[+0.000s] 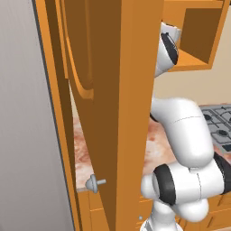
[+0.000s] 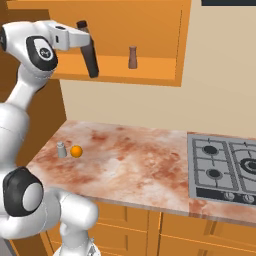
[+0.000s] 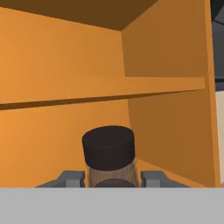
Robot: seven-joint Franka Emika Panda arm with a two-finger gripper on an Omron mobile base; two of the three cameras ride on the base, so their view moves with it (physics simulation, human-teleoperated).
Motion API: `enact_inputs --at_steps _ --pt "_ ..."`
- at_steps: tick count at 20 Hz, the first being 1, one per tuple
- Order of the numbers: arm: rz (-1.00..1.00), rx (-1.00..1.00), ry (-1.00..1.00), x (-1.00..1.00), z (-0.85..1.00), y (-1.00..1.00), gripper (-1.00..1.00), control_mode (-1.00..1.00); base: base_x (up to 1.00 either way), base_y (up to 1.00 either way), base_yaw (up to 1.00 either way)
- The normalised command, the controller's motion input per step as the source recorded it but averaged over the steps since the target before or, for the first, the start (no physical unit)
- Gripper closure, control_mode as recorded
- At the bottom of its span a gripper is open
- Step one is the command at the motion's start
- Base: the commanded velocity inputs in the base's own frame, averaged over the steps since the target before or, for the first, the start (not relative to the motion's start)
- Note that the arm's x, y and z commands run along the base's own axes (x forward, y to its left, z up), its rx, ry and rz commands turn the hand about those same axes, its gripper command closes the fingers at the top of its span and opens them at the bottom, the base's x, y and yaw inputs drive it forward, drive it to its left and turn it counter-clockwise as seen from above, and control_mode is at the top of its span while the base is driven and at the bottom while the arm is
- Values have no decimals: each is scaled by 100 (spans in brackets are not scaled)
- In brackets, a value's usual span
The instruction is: There are various items on the counter. Only move the condiments/shakers into the cabinet.
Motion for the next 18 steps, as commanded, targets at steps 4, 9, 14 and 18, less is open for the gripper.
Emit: enact_inputs --at_steps 4,9,14,18 --pt "-6 0 0 38 0 0 100 -100 0 0 0" --pt "-1 0 0 29 0 -3 100 -100 0 0 0" --pt "0 0 0 32 0 -4 100 -100 0 0 0" --pt "0 0 3 34 -1 -10 100 -100 0 0 0"
